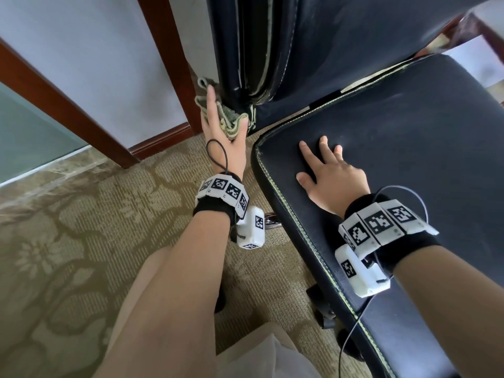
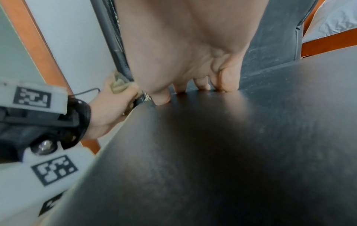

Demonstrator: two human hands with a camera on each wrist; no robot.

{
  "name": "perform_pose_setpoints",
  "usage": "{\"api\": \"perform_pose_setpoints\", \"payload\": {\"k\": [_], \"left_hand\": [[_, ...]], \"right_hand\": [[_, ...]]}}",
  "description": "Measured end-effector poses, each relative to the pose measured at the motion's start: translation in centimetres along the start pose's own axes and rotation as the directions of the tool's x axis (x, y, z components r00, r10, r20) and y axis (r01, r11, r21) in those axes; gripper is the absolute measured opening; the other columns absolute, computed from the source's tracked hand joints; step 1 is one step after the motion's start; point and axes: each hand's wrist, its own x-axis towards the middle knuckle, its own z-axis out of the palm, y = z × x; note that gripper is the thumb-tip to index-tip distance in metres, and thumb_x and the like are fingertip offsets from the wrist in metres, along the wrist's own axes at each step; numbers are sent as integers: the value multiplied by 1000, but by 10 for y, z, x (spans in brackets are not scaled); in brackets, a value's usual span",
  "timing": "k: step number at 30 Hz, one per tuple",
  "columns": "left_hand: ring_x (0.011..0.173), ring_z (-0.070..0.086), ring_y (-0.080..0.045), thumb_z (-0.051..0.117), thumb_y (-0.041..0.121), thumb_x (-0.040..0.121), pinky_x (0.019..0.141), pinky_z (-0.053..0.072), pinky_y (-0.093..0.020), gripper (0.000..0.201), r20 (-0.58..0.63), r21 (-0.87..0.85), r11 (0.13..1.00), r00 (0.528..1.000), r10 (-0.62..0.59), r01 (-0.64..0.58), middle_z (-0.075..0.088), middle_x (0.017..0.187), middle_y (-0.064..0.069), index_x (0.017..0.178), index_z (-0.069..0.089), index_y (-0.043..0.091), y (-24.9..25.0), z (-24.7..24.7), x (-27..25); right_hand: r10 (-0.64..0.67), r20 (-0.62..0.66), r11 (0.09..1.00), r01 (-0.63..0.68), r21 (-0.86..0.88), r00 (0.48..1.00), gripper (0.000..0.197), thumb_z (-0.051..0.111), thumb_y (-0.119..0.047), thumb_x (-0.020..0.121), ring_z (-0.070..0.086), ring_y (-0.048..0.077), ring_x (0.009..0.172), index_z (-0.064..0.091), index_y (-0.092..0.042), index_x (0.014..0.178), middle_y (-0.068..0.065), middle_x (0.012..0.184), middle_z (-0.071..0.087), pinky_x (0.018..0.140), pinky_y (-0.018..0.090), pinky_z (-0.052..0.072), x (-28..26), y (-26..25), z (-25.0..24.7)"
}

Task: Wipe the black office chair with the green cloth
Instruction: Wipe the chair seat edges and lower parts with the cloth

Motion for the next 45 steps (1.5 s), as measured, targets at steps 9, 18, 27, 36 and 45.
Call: {"api": "perform_pose_setpoints", "payload": {"k": [9,18,27,36,45], "left_hand": [[141,25,-29,60,19,83,115,23,-30,76,-52,-116,982,988,142,-147,30,142,-6,144,21,-5,20,-4,20],[141,24,-37,68,5,79,113,25,-54,81,29,-65,997,999,33,-31,25,151,-22,144,20,10,5,-2,15],[133,41,-29,71,12,79,106,38,-50,80,-30,-6,1000,1000,9,-9,36,148,-15,140,22,25,10,-19,-9],[134,39,-29,74,10,75,109,35,-32,82,-104,17,996,991,-82,84,38,146,-16,137,24,33,2,-37,-55],[128,41,-8,70,8,77,110,34,-32,74,-17,107,959,965,-262,262,43,140,2,143,37,15,-33,-38,-70]], "right_hand": [[71,-122,980,-47,193,990,57,43,-45,94,31,27,135,22,-35,146,1,150,25,96,43,39,14,12,-26],[49,33,987,-54,155,998,73,46,-53,91,0,31,144,5,-35,149,3,158,-4,112,53,22,37,34,-17],[-16,87,993,6,119,996,71,41,-54,93,-4,28,145,1,-37,149,0,158,-7,113,51,20,22,36,-14],[-74,87,991,64,121,993,70,46,-51,91,-3,22,145,5,-41,147,-5,158,-5,114,49,20,0,38,-9],[-79,85,990,68,125,993,69,44,-52,92,-4,22,145,4,-41,147,-6,158,-6,114,49,18,-2,38,-8]]}}
